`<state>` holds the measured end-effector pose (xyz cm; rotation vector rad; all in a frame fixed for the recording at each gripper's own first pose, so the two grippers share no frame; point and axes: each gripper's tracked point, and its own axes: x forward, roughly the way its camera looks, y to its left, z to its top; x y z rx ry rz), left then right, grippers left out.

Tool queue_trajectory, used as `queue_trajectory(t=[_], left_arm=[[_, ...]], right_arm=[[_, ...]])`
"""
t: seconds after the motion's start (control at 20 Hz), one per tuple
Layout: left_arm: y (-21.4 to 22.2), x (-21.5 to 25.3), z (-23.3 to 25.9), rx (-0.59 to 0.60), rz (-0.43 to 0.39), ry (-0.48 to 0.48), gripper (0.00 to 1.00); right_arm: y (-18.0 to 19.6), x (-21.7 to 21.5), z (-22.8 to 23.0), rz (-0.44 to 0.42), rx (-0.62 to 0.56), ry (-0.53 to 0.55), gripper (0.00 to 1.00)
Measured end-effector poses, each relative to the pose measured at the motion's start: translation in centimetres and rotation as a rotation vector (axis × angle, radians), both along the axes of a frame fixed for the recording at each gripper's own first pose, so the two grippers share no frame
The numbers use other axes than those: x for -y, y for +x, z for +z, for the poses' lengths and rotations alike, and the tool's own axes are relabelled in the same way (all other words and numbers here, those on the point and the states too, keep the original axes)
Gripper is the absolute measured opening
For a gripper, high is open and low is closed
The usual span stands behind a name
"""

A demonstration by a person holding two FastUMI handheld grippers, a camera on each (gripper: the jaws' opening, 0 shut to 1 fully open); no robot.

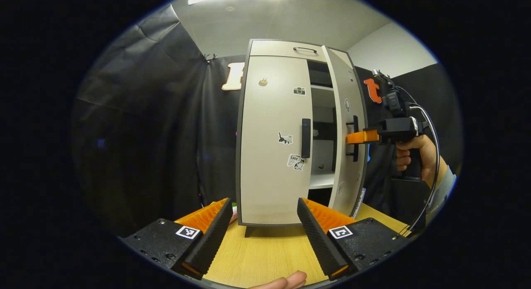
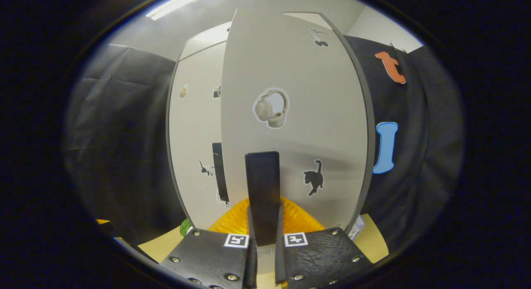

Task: Open the right door of the double-door shoe cabinet with the right hand, and open the left door with the left hand.

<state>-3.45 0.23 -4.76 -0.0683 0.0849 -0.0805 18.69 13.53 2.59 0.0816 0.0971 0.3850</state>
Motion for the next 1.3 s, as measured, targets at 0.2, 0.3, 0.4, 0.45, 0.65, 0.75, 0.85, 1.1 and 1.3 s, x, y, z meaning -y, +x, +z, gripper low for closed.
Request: queue_trajectory(t=[0.2,0.3,0.4,0.45,0.65,0.75,0.85,1.1,1.3], left_arm=[[-0.1,0.3,-0.3,-0.003,-0.002,0.004,0.97],[-0.2,0.5,-0.4,-0.004,-0.007,0.004,0.97],[-0.3,0.8,-0.3,-0.001,-0.014,-0.005,0.97],[-0.3,0.9,-0.4,0.000,-0.015,-0.007,0.97],[-0.4,1.4,-0.4,0.000,-0.028,-0.020,0.97],[-0.2,1.4,-0.5,-0.003,-0.031,-0.018,0.97],[-0.2,1.5,-0.5,-0.006,-0.033,-0.019,0.97],[-0.4,1.8,-0.4,-0.006,-0.040,-0.016,0.97],[-0.2,2.8,-0.5,-0.010,-0.048,-0.028,0.97]], right_arm=[[-0.5,0.7,0.1,0.019,0.004,0.008,0.17],[-0.7,1.2,0.2,0.021,0.005,0.008,0.17],[-0.9,1.7,0.2,0.017,0.009,0.001,0.17],[-1.0,1.8,0.2,0.015,0.010,0.000,0.17],[-1.2,2.6,0.3,0.009,0.013,0.002,0.17],[-1.4,2.9,0.3,0.009,0.013,0.005,0.17],[-1.5,3.3,0.4,0.002,0.014,0.005,0.17],[-1.9,4.9,0.5,-0.035,0.029,0.018,0.16],[-1.9,5.8,0.5,-0.074,0.044,0.023,0.16]])
